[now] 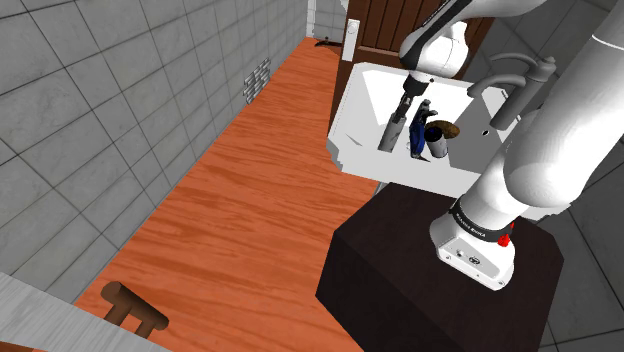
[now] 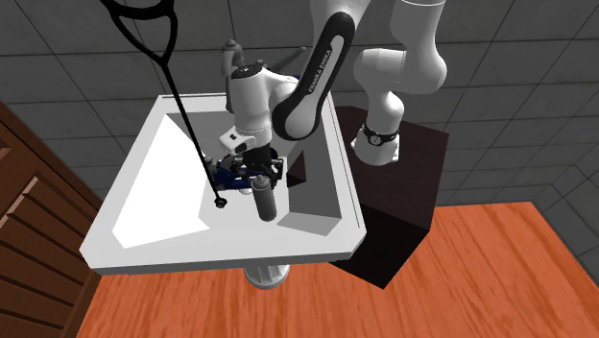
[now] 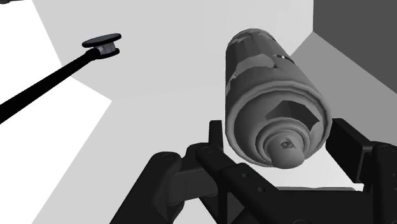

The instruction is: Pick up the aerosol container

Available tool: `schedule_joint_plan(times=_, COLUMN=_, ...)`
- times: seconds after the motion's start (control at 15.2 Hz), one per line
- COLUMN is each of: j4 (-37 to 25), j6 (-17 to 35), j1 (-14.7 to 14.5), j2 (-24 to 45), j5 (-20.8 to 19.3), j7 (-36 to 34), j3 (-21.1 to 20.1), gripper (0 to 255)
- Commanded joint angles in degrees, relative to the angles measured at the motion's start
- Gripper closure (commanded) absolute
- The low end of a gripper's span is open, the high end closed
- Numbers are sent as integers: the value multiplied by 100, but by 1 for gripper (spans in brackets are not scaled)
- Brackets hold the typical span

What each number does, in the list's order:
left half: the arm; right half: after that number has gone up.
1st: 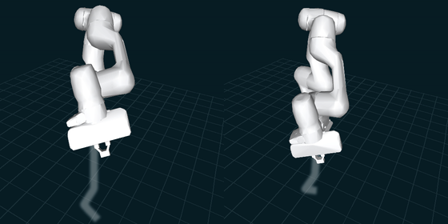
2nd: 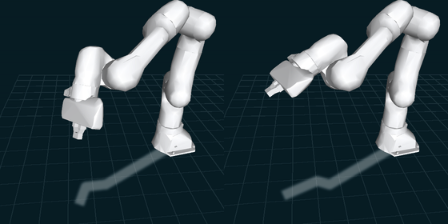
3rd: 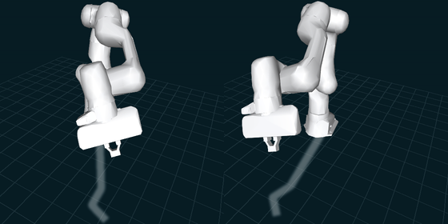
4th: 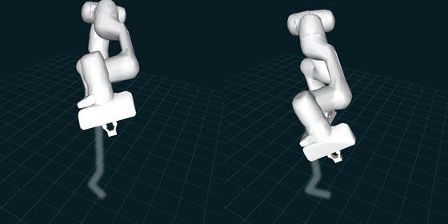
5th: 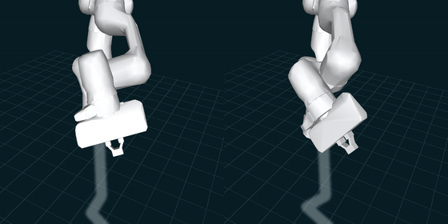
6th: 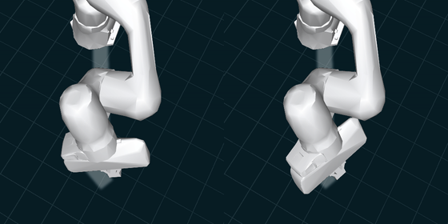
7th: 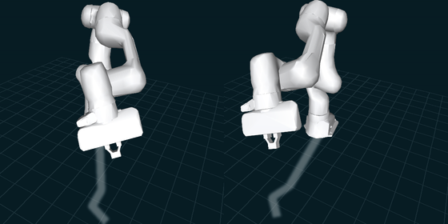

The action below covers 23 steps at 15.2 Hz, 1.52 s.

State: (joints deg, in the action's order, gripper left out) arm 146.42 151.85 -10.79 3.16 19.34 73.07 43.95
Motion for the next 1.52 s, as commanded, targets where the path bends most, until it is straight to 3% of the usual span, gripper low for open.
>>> schedule_joint_plan(times=0.0, j4=3, j6=10, j1=4, j2=21, j5=22, j7=18, j3=0, gripper=255)
schedule_joint_plan(times=0.46, j4=0, j6=1, j1=2, j2=10, j5=0, j7=1, j3=4, gripper=255)
schedule_joint_plan(times=0.92, j4=-29, j6=-466, j1=62, j2=-734, j5=-1212, j7=-921, j3=98, gripper=255)
schedule_joint_plan(times=1.45, j4=-197, j6=-1131, j1=310, j2=-1419, j5=-2030, j7=-1575, j3=-111, gripper=255)
